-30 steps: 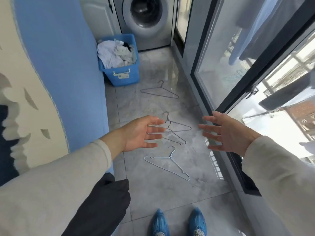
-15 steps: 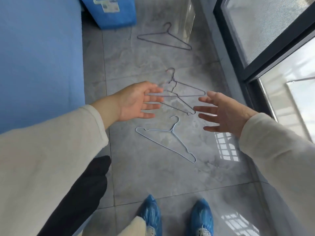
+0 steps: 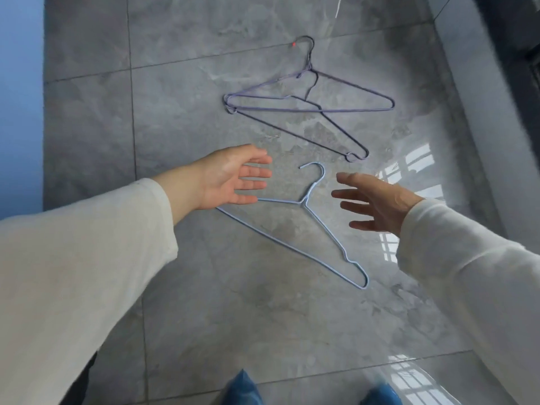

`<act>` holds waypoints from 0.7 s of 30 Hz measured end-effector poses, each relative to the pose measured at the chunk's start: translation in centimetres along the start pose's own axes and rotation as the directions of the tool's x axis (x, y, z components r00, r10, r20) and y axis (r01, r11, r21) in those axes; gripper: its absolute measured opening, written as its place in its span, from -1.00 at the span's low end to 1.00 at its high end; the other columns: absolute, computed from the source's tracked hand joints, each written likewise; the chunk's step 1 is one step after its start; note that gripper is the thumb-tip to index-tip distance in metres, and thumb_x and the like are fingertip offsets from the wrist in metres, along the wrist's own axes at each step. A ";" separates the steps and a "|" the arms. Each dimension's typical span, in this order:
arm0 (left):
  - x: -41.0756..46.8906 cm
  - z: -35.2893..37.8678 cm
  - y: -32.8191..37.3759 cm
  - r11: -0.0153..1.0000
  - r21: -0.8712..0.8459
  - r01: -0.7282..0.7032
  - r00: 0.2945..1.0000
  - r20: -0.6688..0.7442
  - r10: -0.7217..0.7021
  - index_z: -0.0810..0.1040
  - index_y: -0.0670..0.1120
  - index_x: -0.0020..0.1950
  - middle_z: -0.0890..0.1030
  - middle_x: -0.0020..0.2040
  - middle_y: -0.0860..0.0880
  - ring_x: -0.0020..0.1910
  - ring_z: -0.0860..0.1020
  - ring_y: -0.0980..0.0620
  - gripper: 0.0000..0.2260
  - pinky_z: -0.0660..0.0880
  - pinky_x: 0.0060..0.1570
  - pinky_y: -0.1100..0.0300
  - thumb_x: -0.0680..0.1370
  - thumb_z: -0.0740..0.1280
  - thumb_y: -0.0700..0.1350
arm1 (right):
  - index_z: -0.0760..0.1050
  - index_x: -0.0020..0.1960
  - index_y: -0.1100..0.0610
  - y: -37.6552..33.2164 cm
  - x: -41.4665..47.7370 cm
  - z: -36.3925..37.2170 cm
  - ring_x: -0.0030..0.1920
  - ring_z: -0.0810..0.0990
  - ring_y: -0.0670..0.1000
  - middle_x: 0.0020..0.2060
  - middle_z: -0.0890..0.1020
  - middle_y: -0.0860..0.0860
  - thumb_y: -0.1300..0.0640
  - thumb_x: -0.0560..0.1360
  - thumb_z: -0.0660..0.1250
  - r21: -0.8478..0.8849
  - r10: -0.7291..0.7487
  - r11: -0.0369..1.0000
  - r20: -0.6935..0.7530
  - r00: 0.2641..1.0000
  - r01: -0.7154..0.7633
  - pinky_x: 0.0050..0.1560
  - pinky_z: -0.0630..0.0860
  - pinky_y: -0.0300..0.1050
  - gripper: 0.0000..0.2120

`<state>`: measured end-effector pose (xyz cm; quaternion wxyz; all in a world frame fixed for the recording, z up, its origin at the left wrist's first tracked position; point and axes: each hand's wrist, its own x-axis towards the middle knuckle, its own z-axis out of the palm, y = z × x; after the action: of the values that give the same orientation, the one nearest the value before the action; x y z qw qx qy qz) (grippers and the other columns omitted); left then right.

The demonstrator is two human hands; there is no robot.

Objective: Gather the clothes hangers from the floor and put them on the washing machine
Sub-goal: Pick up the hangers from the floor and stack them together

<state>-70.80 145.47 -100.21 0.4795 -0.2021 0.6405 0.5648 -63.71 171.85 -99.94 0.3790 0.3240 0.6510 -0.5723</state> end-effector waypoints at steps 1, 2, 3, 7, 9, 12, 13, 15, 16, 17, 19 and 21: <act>1.0 -0.1 -0.4 1.000 0.012 0.001 1.000 0.000 -0.001 0.54 0.03 0.18 0.57 0.26 -0.04 0.23 0.53 -0.02 -0.72 0.47 0.25 -0.05 0.54 0.23 0.10 | 0.51 0.18 -0.16 0.4 1.0 0.1 0.18 0.57 -0.08 0.10 0.67 -0.16 -0.26 0.31 0.42 -0.010 -0.002 1.000 -0.005 1.000 0.002 0.23 0.51 0.08 -0.53; 1.9 -0.2 -0.8 1.000 0.028 -0.001 1.000 -0.003 0.001 0.54 0.03 0.19 0.58 0.24 -0.03 0.23 0.53 -0.02 -0.71 0.47 0.25 -0.04 0.54 0.24 0.10 | 0.51 0.18 -0.15 0.7 1.9 0.2 0.18 0.56 -0.08 0.12 0.66 -0.16 -0.25 0.33 0.41 -0.018 -0.005 1.000 -0.012 1.000 0.004 0.23 0.50 0.08 -0.54; 2.8 -0.2 -1.2 0.999 0.048 -0.002 1.000 -0.014 0.003 0.54 0.02 0.19 0.58 0.23 -0.03 0.23 0.54 -0.01 -0.72 0.48 0.23 -0.03 0.54 0.25 0.09 | 0.50 0.19 -0.15 1.1 2.8 0.3 0.19 0.56 -0.08 0.13 0.65 -0.16 -0.24 0.34 0.41 -0.032 -0.007 0.999 -0.014 1.000 0.006 0.24 0.50 0.08 -0.54; 6.0 0.0 -3.0 0.971 0.233 -0.050 0.990 -0.116 0.079 0.52 -0.02 0.24 0.60 0.16 -0.01 0.17 0.55 0.01 -0.68 0.49 0.15 0.02 0.52 0.31 0.03 | 0.52 0.17 -0.15 2.9 5.8 1.1 0.18 0.55 -0.08 0.12 0.63 -0.15 -0.21 0.31 0.46 -0.156 -0.035 0.987 -0.067 0.997 0.024 0.13 0.53 0.02 -0.54; 7.3 0.2 -4.0 0.920 0.377 -0.110 0.971 -0.159 0.181 0.56 -0.02 0.18 0.61 0.06 0.00 0.07 0.56 0.05 -0.73 0.49 0.08 0.06 0.51 0.33 -0.01 | 0.52 0.18 -0.11 3.7 7.0 1.7 0.12 0.55 -0.04 0.06 0.62 -0.10 -0.14 0.32 0.48 -0.246 -0.087 0.968 -0.140 0.986 0.051 0.10 0.53 -0.04 -0.54; 8.7 0.6 -5.0 0.806 0.553 -0.213 0.933 -0.130 0.336 0.60 -0.04 0.08 0.58 -0.17 0.04 -0.14 0.52 0.07 -0.80 0.46 -0.11 0.17 0.47 0.38 -0.07 | 0.52 0.17 -0.02 4.9 8.0 2.7 0.00 0.55 -0.03 0.03 0.63 -0.06 0.00 0.35 0.50 -0.328 -0.175 0.938 -0.183 0.967 0.108 -0.02 0.44 -0.22 -0.59; 9.2 0.7 -5.5 0.762 0.608 -0.224 0.927 -0.108 0.358 0.59 -0.06 0.10 0.59 -0.16 0.04 -0.15 0.52 0.07 -0.78 0.45 -0.15 0.20 0.47 0.39 -0.09 | 0.53 0.17 0.00 5.4 8.4 3.1 -0.01 0.56 -0.03 0.02 0.63 -0.06 0.04 0.36 0.51 -0.355 -0.195 0.928 -0.194 0.961 0.117 -0.03 0.41 -0.23 -0.60; 10.2 0.6 -6.5 0.659 0.724 -0.206 0.925 -0.074 0.372 0.57 -0.09 0.16 0.61 -0.03 -0.03 -0.08 0.56 0.02 -0.71 0.48 -0.11 0.20 0.45 0.40 -0.12 | 0.54 0.16 0.03 6.1 8.9 3.5 -0.02 0.58 -0.02 0.00 0.64 -0.05 0.11 0.34 0.52 -0.408 -0.244 0.903 -0.220 0.944 0.139 0.00 0.39 -0.23 -0.60; 10.6 0.5 -7.0 0.588 0.785 -0.196 0.921 -0.059 0.385 0.55 -0.09 0.18 0.62 0.05 -0.06 -0.02 0.57 -0.02 -0.69 0.50 -0.02 0.17 0.44 0.41 -0.12 | 0.54 0.14 0.04 6.4 9.1 3.7 -0.03 0.60 -0.01 -0.02 0.64 -0.04 0.14 0.33 0.52 -0.427 -0.264 0.892 -0.222 0.939 0.150 0.00 0.40 -0.23 -0.60; 10.9 0.3 -7.5 0.511 0.836 -0.198 0.911 -0.036 0.411 0.55 -0.08 0.19 0.61 0.11 -0.08 0.03 0.58 -0.05 -0.67 0.51 0.08 0.13 0.43 0.41 -0.12 | 0.53 0.13 0.04 6.7 9.3 3.8 -0.03 0.61 -0.01 -0.03 0.65 -0.04 0.17 0.33 0.52 -0.444 -0.278 0.882 -0.221 0.935 0.157 -0.01 0.41 -0.22 -0.61; 11.2 -0.1 -8.4 0.382 0.896 -0.227 0.874 0.013 0.486 0.55 -0.06 0.14 0.59 0.13 -0.11 0.04 0.58 -0.12 -0.69 0.52 0.13 0.01 0.40 0.39 -0.12 | 0.52 0.10 0.02 7.3 9.7 3.7 -0.08 0.62 -0.02 -0.09 0.64 -0.08 0.20 0.31 0.49 -0.495 -0.296 0.855 -0.227 0.928 0.152 -0.02 0.48 -0.20 -0.62; 11.2 -0.2 -9.1 0.254 0.940 -0.227 0.833 0.052 0.551 0.54 -0.04 0.08 0.58 0.08 -0.13 0.03 0.55 -0.19 -0.72 0.51 0.10 -0.06 0.37 0.37 -0.12 | 0.51 0.06 -0.03 8.1 10.2 3.6 -0.11 0.62 -0.02 -0.17 0.63 -0.13 0.20 0.29 0.45 -0.563 -0.319 0.816 -0.241 0.917 0.135 0.00 0.53 -0.17 -0.63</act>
<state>-68.71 145.91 -114.54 0.2517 0.1879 0.9335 0.1729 -61.50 169.20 -112.99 0.2697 0.2139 0.8719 -0.3484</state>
